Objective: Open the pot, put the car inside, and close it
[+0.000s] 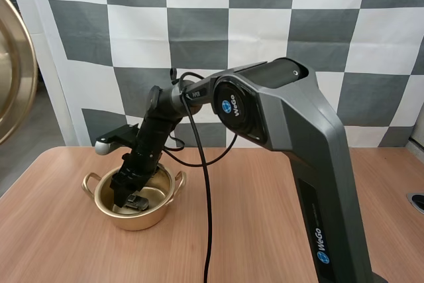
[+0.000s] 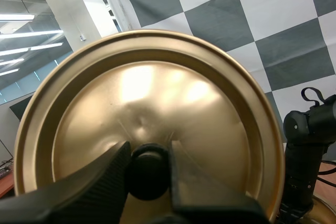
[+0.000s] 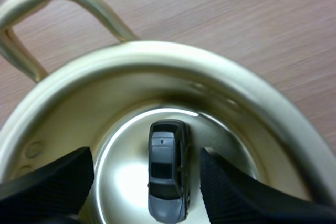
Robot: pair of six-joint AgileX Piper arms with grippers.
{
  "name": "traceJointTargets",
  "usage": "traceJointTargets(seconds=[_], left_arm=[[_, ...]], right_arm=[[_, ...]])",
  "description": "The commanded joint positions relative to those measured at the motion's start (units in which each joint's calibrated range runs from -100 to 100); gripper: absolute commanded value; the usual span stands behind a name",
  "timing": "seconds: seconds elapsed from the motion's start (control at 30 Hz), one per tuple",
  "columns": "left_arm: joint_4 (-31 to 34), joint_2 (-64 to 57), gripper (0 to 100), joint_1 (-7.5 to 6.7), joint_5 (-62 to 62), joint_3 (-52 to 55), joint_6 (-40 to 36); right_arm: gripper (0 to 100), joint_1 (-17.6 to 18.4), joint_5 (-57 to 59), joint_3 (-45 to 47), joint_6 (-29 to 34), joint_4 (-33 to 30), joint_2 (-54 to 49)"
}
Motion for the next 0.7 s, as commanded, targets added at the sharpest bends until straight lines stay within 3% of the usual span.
traceJointTargets(seconds=[0.0, 0.23, 0.67], left_arm=[[-0.03, 0.03, 0, -0.01, 0.06, -0.06, 0.05], [-0.12, 0.03, 0, -0.01, 0.06, -0.06, 0.05], [-0.24, 0.03, 0, -0.01, 0.06, -0.06, 0.05]], right_arm=[[96, 0.03, -1.48, -0.09, 0.06, 1.34, -0.11], [100, 0.03, -0.06, -0.09, 1.92, 3.73, -0.11], [100, 0.03, 1.04, -0.09, 3.97, -1.98, -1.74]])
